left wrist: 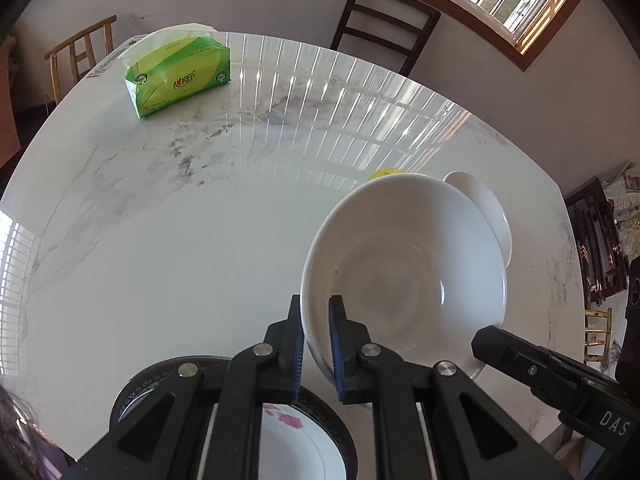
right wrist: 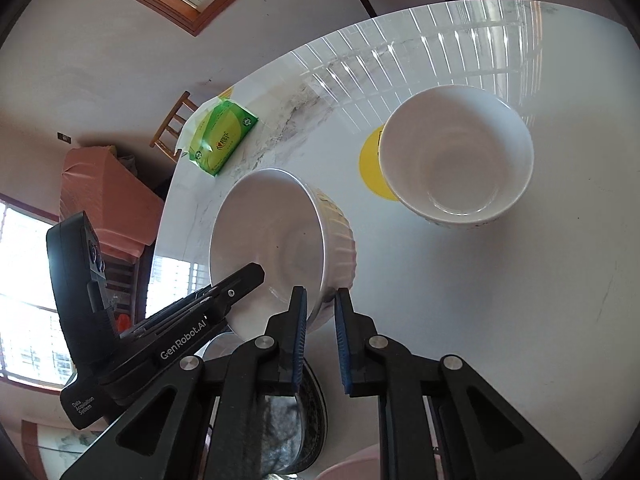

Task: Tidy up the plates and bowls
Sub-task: 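Carry the white Rabbit bowl with both tools and lower it into the pink bowl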

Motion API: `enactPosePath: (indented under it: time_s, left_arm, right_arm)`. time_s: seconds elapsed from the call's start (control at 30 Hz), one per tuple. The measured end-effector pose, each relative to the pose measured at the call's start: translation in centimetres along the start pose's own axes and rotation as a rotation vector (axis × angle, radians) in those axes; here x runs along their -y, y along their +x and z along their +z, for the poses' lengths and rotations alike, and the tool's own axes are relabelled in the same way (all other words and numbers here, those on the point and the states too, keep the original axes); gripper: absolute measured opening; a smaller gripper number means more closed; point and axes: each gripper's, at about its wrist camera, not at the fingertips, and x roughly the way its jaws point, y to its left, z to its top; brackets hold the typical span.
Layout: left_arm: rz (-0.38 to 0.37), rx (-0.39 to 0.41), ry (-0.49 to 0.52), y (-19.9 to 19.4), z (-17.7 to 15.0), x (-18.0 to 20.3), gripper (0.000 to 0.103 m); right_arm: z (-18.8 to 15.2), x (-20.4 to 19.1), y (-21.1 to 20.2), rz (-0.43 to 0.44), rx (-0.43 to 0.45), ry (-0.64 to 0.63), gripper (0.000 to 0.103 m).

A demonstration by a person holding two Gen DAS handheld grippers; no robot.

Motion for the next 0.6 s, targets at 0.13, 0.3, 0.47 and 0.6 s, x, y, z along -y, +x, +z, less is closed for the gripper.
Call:
enactPosePath:
  time_s: [0.13,0.3,0.47,0.6]
  left_arm:
    - [-0.039,0.012,0.01,-2.9,-2.4,1.2,0.013]
    - [-0.078,0.022,0.054,-6.1,-6.0,3.3,0.015]
    - [-0.114,0.014,0.103,-8.2,-9.7,5.7,0.016]
    - [-0.121,0.006,0.143,-9.3,-12.5,7.5,0.017]
  right_arm:
    - [-2.2,0.1,-3.3,0.039,0.019,-0.02,0.013]
    - [-5.6,0.5,-7.3,0.05,0.043,-0.056,0.013]
    - [-8.9,1.5,-10.5,0.049,0.05,-0.075,0.013]
    - [-11.4,2.3,-12.3,0.044,0.054,-0.088,0.013]
